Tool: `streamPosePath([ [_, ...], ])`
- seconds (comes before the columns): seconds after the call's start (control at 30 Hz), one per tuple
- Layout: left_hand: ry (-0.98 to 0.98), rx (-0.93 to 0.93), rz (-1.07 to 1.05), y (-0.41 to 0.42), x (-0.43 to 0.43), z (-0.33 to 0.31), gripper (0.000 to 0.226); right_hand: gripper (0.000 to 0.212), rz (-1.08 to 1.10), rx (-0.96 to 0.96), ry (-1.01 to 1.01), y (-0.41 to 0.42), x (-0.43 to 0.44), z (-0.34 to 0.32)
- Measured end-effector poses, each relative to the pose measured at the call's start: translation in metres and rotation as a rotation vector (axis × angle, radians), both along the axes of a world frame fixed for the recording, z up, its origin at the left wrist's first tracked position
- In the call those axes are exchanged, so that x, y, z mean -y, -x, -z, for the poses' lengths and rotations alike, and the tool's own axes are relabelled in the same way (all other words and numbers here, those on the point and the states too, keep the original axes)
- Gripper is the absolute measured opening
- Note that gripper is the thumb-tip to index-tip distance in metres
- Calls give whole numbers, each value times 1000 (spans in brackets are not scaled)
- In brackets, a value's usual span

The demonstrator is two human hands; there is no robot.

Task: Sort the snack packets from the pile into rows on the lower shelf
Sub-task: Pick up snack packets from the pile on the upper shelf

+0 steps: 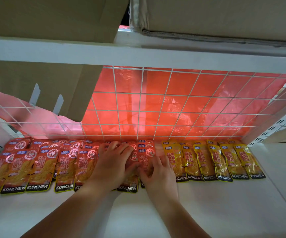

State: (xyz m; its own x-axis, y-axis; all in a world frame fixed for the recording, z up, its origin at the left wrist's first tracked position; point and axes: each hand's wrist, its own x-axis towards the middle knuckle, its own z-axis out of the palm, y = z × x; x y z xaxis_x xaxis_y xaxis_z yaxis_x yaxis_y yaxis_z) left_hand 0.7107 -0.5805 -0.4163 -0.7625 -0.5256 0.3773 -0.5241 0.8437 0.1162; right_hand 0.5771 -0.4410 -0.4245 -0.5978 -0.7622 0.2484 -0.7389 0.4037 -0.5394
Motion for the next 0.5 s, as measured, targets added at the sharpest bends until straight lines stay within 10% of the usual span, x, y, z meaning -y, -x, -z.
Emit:
streamPosePath([
  [0.5, -77, 1, -83, 5, 1, -10, 48, 39, 14, 41, 17, 0, -1, -4],
])
